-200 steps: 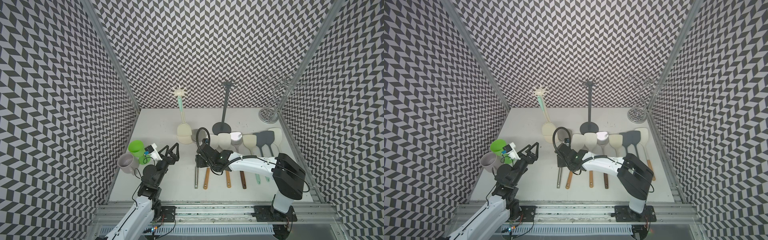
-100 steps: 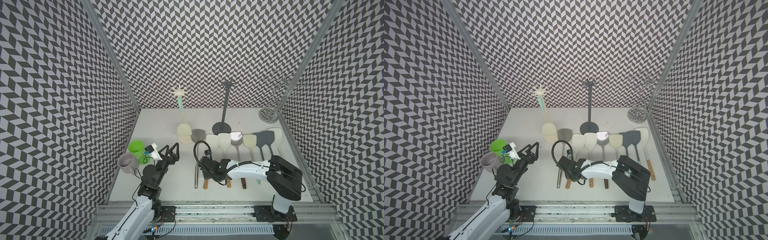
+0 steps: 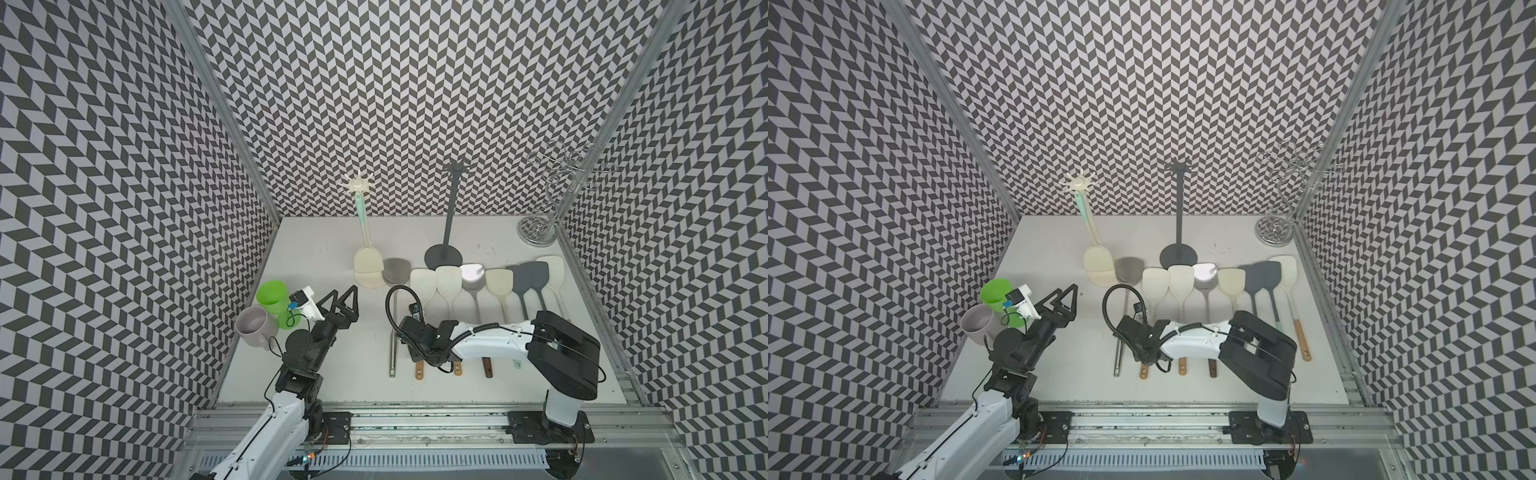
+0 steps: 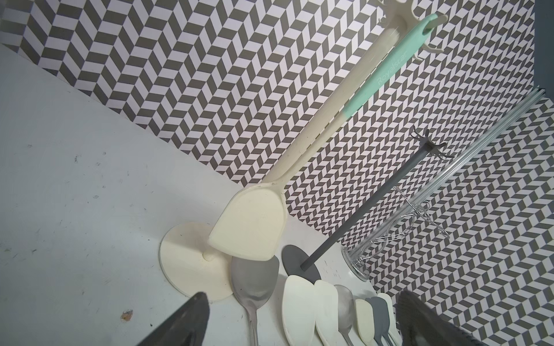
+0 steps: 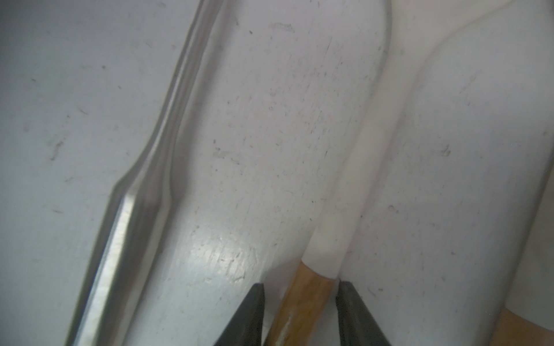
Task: Take the spatula off the kitchen utensil rack
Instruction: Adjust the spatula at the center of the board.
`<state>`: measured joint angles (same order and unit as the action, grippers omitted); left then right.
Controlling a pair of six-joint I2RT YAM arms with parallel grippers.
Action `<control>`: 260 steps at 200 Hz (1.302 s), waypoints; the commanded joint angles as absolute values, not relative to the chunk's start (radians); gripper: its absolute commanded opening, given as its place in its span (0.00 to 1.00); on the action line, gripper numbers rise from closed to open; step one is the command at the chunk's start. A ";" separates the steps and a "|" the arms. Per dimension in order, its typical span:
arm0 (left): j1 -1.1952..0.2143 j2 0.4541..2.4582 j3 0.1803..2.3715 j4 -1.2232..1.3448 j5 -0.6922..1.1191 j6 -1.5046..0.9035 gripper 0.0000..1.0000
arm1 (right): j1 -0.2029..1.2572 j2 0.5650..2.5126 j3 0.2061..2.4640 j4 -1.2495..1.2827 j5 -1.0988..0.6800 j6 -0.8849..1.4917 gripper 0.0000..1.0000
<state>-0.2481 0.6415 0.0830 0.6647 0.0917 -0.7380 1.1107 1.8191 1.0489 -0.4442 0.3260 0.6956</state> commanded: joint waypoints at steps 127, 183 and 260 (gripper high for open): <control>-0.251 0.611 0.126 0.695 0.145 -0.707 0.99 | 1.117 1.590 0.985 -0.352 0.310 0.649 0.59; -0.288 0.493 0.134 0.663 0.144 -0.681 0.99 | 1.118 1.268 0.925 -0.287 0.322 0.506 0.83; -0.344 0.311 0.109 0.647 0.103 -0.637 0.99 | 1.116 0.724 0.645 -0.124 0.479 0.399 1.00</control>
